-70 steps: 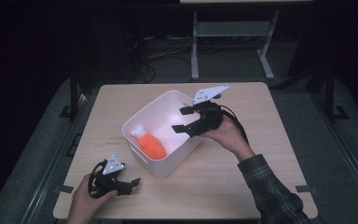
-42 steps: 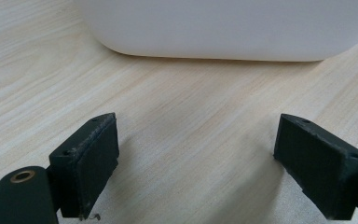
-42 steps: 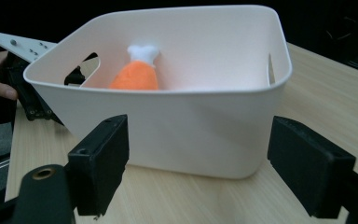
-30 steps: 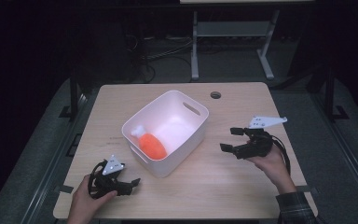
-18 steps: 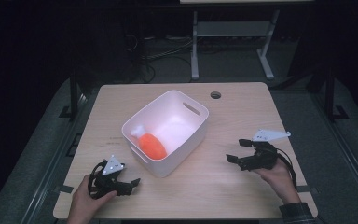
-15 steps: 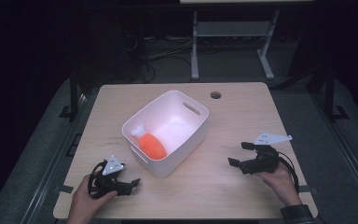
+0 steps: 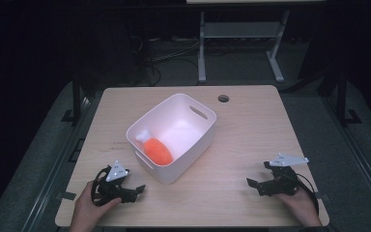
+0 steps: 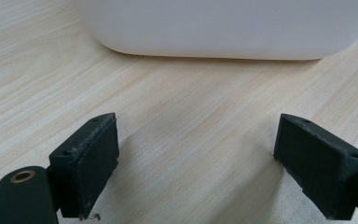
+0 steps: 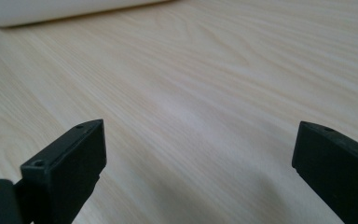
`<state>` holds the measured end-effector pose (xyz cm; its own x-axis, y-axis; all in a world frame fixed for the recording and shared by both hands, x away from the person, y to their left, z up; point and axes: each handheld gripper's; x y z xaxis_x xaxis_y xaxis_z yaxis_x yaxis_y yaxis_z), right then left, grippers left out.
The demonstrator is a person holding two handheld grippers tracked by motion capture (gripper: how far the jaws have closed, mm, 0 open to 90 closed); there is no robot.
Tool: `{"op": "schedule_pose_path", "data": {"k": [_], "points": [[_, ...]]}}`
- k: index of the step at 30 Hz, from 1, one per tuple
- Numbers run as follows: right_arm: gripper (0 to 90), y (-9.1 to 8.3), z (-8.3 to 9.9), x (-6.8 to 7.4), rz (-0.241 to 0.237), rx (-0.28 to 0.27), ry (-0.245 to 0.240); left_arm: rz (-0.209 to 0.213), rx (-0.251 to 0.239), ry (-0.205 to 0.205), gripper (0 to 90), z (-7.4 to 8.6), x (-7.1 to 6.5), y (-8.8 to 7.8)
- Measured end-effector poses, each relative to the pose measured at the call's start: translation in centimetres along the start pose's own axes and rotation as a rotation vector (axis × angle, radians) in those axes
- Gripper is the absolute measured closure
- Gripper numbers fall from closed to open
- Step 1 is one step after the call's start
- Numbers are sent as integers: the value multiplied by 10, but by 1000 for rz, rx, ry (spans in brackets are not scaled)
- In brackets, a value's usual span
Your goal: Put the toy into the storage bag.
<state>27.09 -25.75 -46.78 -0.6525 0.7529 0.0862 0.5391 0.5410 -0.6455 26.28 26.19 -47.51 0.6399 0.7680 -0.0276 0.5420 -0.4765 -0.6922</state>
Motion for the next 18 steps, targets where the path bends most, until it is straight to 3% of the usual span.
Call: {"op": "schedule_pose_path", "data": {"k": [6,14,18], "points": [[19,4,11,2,85,48,-27,0,0,0,129,0,0,0],[19,8,13,3,118,80,-28,0,0,0,129,0,0,0],[20,8,14,3,131,82,-6,0,0,0,129,0,0,0]]}}
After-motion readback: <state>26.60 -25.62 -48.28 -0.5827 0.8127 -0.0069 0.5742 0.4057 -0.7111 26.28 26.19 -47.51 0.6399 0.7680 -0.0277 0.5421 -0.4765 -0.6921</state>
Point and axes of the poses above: each handheld gripper's, and its own axes: y roughly forward along the jaws, z roughly out of its underside, x roughly to its left, and after that the axes turned 3 degrees about -y, right-handed
